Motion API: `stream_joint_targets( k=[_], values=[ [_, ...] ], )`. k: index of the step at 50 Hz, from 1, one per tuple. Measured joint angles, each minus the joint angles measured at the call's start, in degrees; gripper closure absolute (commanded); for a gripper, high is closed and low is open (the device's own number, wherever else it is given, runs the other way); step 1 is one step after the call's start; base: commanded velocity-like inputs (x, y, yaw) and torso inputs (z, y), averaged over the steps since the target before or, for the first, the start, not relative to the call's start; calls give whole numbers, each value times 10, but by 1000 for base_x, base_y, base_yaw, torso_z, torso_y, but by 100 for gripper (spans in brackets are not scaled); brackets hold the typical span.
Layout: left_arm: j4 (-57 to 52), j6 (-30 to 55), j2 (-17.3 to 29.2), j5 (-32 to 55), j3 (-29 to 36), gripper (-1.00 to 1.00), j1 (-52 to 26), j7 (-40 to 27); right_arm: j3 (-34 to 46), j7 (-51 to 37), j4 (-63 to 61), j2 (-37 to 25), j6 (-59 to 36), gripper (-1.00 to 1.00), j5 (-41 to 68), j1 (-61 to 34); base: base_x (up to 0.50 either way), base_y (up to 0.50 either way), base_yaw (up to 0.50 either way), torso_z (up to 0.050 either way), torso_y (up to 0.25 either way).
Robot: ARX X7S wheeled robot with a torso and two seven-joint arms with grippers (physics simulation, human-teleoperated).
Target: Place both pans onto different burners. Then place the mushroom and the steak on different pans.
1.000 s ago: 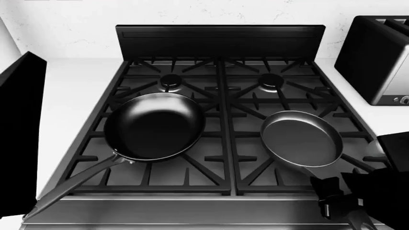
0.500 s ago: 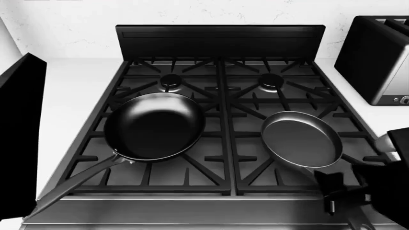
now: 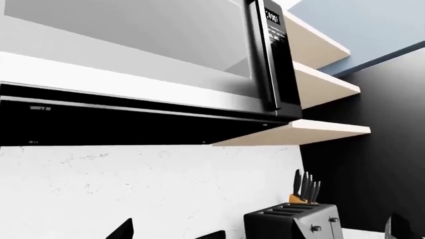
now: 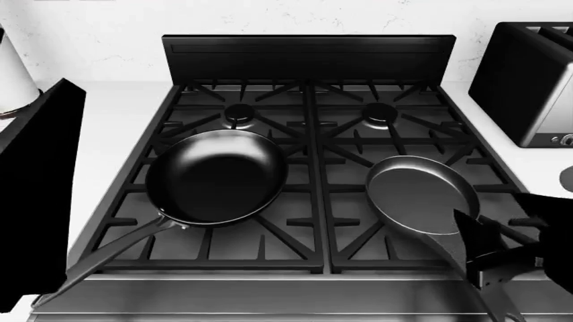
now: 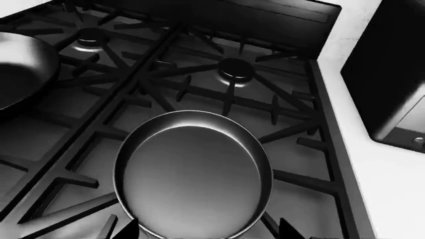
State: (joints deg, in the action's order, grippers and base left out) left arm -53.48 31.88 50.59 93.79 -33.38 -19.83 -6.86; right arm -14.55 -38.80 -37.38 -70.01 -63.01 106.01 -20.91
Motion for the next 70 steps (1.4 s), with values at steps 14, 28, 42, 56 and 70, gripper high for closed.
stream_joint_targets(
  k=[14, 28, 42, 56, 70],
  values=[
    [4, 10, -8, -22, 45, -100, -19, -10, 37, -61, -86, -3, 29, -100, -1, -87, 0, 0, 0, 0, 0],
    [28, 19, 20, 20, 127, -100, -106, -78, 175, -177, -133, 32, 32, -100, 42, -305, 0, 0, 0, 0, 0],
    [100, 53, 56, 102, 282, -100, -285, -193, 266, -241, -126, 72, 20, -100, 89, -446, 0, -83, 0, 0, 0],
    [115, 77, 61, 121, 344, -100, -344, -227, 289, -258, -120, 83, 21, -100, 106, -496, 1, -500, 0, 0, 0],
    [121, 80, 58, 117, 358, -100, -356, -230, 308, -270, -110, 93, 9, -100, 113, -548, 36, -500, 0, 0, 0]
  ],
)
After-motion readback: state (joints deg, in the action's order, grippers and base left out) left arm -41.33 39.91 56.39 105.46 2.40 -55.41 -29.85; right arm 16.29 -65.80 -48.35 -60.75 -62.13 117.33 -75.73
